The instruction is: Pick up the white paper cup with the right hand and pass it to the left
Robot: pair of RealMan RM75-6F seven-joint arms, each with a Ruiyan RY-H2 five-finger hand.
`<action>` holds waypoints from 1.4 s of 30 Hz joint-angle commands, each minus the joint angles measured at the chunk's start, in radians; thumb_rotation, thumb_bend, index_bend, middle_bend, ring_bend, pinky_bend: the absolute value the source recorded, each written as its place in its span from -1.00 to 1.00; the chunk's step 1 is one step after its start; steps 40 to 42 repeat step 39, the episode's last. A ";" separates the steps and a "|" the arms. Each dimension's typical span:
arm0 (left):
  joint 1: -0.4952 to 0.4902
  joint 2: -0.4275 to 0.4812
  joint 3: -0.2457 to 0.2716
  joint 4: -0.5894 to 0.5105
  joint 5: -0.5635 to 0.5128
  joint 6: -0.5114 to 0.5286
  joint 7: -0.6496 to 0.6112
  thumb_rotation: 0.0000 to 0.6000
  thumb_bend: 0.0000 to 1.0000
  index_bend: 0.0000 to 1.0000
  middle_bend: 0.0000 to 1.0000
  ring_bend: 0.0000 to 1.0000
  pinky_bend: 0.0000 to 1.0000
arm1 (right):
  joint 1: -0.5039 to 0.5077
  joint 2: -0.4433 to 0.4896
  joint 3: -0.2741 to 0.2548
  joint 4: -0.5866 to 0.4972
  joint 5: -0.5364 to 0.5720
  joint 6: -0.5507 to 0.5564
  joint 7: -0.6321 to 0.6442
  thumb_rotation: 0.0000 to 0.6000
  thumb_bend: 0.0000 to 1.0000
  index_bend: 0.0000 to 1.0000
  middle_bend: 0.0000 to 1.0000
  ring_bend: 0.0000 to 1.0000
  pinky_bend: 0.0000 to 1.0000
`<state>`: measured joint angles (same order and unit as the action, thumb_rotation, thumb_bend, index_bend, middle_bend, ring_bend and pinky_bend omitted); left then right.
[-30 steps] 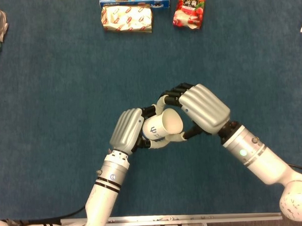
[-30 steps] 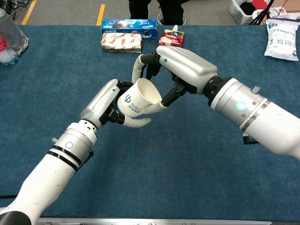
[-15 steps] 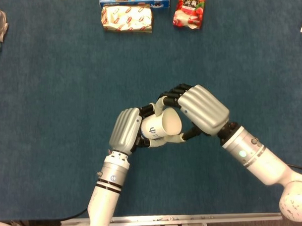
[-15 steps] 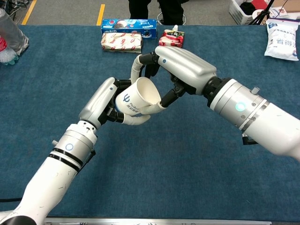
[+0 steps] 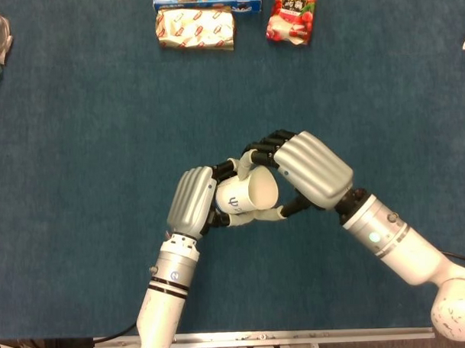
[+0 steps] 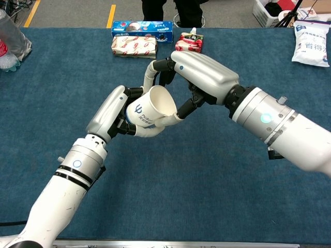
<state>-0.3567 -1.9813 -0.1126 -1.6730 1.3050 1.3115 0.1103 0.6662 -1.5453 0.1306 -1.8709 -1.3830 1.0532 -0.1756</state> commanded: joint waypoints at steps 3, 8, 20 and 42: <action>0.003 0.000 0.001 0.001 0.003 -0.001 -0.002 1.00 -0.65 0.46 0.55 0.33 0.60 | -0.001 0.002 -0.003 0.006 -0.010 0.003 0.003 1.00 -1.00 -0.38 -0.27 -0.17 -0.27; 0.008 -0.002 0.001 0.001 0.002 -0.002 -0.008 1.00 -0.65 0.46 0.56 0.34 0.61 | -0.002 0.001 -0.007 0.015 -0.024 0.008 0.001 1.00 -1.00 -0.69 -0.50 -0.25 -0.27; 0.019 -0.004 -0.005 0.004 -0.006 -0.006 -0.019 1.00 -0.65 0.48 0.57 0.35 0.62 | -0.005 0.002 -0.015 0.026 -0.072 0.024 0.035 1.00 -1.00 -0.88 -0.77 -0.56 -0.27; 0.034 0.029 -0.028 -0.019 -0.026 -0.009 -0.050 1.00 -0.65 0.48 0.58 0.36 0.63 | -0.121 0.166 -0.128 -0.103 -0.283 0.187 0.053 1.00 -1.00 -0.89 -0.80 -0.60 -0.27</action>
